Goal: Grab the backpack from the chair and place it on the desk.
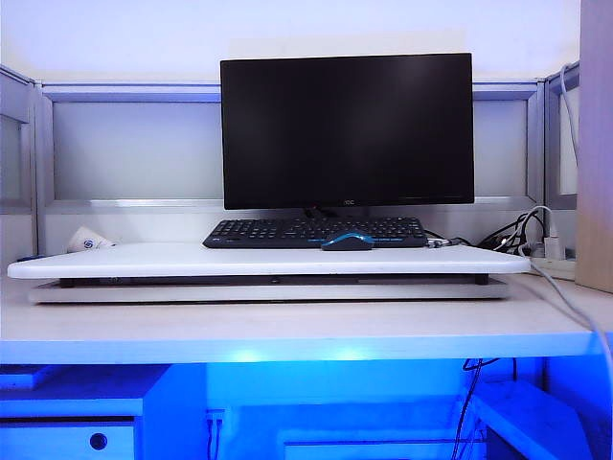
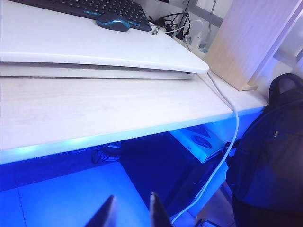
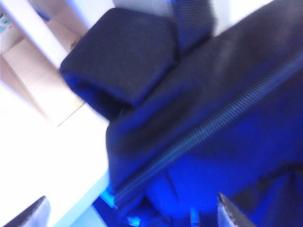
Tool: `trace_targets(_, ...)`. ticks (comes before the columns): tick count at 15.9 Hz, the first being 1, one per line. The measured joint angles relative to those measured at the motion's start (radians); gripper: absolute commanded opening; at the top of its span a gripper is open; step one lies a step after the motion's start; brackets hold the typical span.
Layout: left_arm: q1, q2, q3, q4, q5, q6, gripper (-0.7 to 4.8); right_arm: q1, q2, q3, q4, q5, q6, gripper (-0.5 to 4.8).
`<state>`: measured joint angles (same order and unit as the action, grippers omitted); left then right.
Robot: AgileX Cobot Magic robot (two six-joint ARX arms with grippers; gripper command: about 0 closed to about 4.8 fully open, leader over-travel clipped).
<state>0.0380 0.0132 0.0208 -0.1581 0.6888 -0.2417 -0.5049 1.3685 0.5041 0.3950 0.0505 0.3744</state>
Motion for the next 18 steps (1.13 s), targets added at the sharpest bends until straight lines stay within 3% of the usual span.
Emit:
trace_targets(8,0.0,0.0,0.0,-0.001,0.0,0.0,1.02,0.003,0.414,0.222,0.148,-0.002,0.0,4.79)
trace_targets(9,0.0,0.0,0.0,-0.001,0.0,0.0,1.02,0.003,0.436,0.244,0.146,-0.002,0.0,4.1)
trace_targets(10,0.0,0.0,0.0,-0.001,0.0,0.0,1.02,0.003,0.461,0.27,0.145,-0.002,0.0,0.24)
trace_targets(12,0.0,0.0,0.0,-0.001,0.0,0.0,1.02,-0.003,0.492,0.301,0.122,-0.015,0.003,-0.09)
trace_targets(16,0.0,0.0,0.0,-0.001,0.0,0.0,1.02,-0.008,0.467,0.301,0.068,-0.131,0.001,-0.09)
trace_targets(18,0.0,0.0,0.0,-0.001,0.0,0.0,1.02,-0.008,0.331,0.292,-0.099,-0.176,-0.018,-0.09)
